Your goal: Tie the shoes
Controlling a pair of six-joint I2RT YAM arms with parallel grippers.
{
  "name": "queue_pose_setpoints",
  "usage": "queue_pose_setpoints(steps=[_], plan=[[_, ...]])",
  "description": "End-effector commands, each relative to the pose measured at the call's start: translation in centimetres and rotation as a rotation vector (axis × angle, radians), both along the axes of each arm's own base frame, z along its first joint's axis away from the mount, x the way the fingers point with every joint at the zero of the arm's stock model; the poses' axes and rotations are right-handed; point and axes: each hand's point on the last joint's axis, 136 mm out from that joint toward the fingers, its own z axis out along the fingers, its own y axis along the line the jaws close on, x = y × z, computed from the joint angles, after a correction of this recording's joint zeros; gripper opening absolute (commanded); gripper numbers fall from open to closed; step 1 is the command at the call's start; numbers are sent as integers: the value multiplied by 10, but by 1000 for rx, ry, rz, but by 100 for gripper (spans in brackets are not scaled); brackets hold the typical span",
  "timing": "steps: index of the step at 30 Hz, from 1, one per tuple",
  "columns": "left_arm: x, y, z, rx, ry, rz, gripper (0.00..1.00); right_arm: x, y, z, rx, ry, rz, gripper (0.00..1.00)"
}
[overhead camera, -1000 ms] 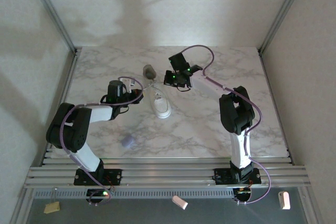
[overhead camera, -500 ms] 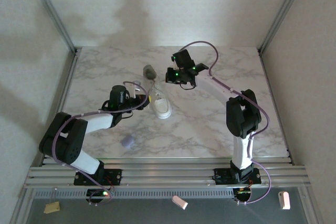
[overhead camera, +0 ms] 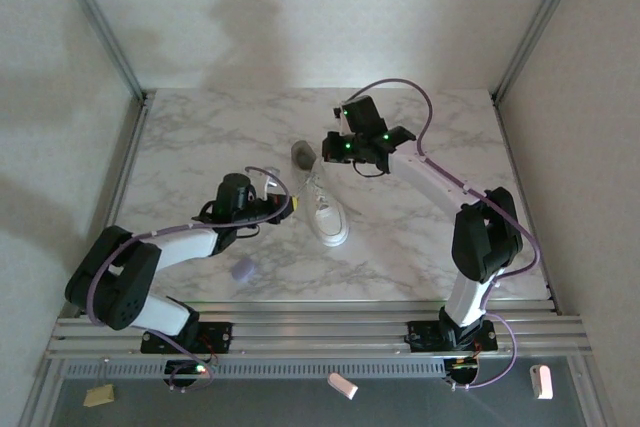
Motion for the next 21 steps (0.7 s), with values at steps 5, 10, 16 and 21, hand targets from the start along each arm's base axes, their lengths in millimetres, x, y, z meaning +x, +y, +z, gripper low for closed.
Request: queue_pose_setpoints(steps=[5, 10, 16, 21], plan=[[-13, -2, -32, 34, 79, -5, 20, 4, -6, 6, 4, -41, -8, 0], [-15, -2, -37, 27, 85, -5, 36, 4, -5, 4, 6, -33, -2, 0], [-18, -2, -44, 34, 89, -9, 43, 4, -4, 2, 4, -30, 1, 0], [-21, -8, -52, 63, 67, -41, 46, 4, -4, 2, 2, -28, 5, 0]])
